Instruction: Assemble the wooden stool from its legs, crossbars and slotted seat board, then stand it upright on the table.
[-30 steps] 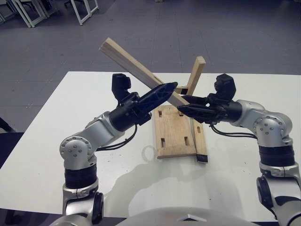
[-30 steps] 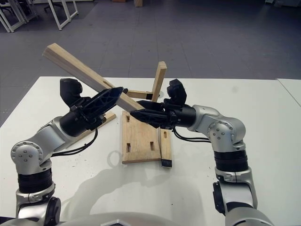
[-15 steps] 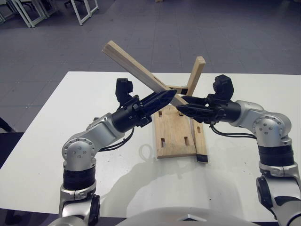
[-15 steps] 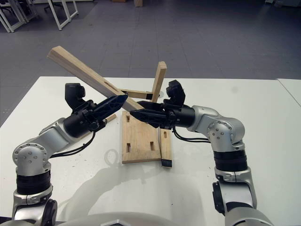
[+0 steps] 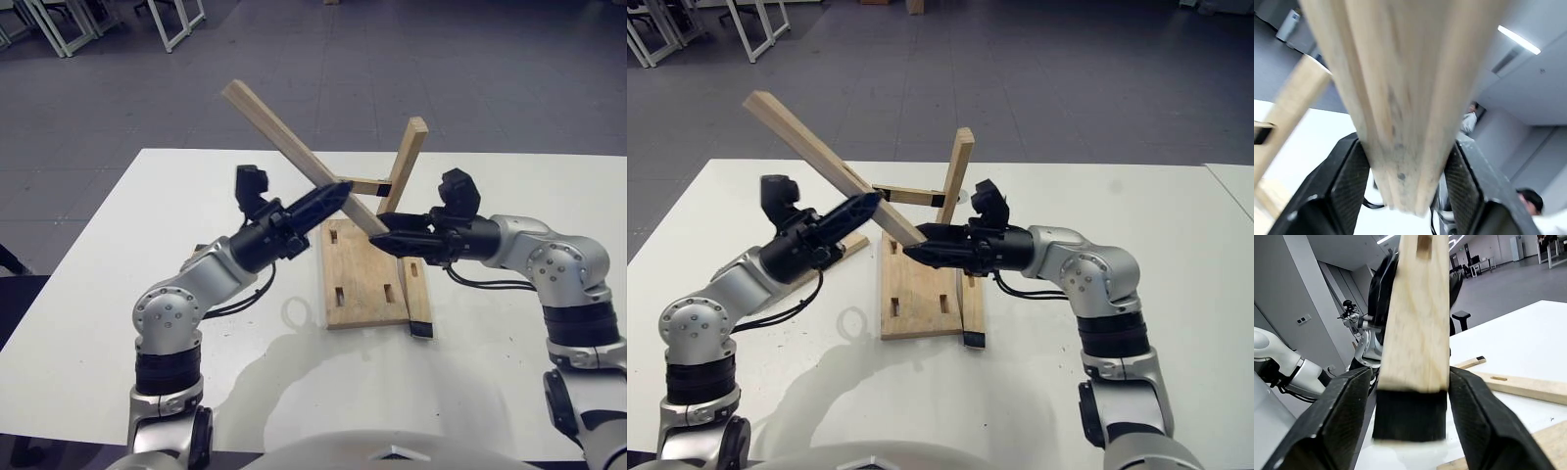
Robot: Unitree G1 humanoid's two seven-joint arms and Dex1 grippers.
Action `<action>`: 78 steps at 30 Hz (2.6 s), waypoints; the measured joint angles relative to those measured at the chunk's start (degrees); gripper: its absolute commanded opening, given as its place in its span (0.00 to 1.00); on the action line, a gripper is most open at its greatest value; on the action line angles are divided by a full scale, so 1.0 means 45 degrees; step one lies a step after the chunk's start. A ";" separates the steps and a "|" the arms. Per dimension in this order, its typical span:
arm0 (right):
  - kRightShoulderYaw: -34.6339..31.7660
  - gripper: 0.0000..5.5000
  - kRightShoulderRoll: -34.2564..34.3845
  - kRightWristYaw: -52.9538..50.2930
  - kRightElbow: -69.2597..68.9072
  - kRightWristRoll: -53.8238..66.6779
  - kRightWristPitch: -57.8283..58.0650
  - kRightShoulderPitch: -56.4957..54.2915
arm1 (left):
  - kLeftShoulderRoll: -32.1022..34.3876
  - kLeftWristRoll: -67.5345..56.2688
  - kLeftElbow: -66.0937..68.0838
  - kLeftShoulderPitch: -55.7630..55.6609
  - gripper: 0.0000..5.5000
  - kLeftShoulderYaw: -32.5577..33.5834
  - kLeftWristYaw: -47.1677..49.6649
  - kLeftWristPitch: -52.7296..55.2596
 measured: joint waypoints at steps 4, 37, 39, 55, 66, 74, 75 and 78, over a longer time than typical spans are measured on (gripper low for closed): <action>0.0070 0.63 -0.0468 0.0902 0.0028 -0.0293 -0.0239 0.0020 | 0.0331 0.0997 0.0631 0.0249 0.38 0.0479 -0.0010 -0.0329; 0.7243 0.63 -0.2088 -0.1109 0.6488 -1.6543 -2.2336 -0.2398 | 0.0581 0.8680 0.1610 0.1236 0.38 -0.0727 -0.3073 -0.4661; 0.7465 0.63 -0.2703 -0.0866 0.6302 -1.6147 -2.3548 -0.2393 | 0.0530 0.8726 0.1906 0.1173 0.38 -0.0733 -0.3636 -0.5095; 0.6954 0.63 -0.4191 -0.5161 0.9243 -2.1050 -2.9273 -0.3535 | -0.1279 0.9277 0.5640 0.0932 0.38 -0.1152 -0.5859 -0.6254; 0.7068 0.63 -0.4162 -0.5137 0.8532 -2.0136 -2.8547 -0.3832 | -0.1884 1.0819 0.6012 0.1176 0.38 -0.1638 -0.5025 -0.7390; 0.7062 0.63 -0.4591 -0.4558 0.8005 -1.8811 -2.7648 -0.3839 | -0.1219 1.1860 0.6111 0.1028 0.38 -0.2165 -0.5120 -0.8338; 0.6996 0.63 -0.4622 -0.4310 0.7703 -1.8002 -2.7091 -0.3806 | -0.1149 1.2343 0.5938 0.1079 0.38 -0.2426 -0.4997 -0.8662; 0.6781 0.63 -0.4743 -0.3495 0.6390 -1.5726 -2.5097 -0.3452 | -0.1116 1.2754 0.5431 0.1504 0.38 -0.2687 -0.4763 -0.9109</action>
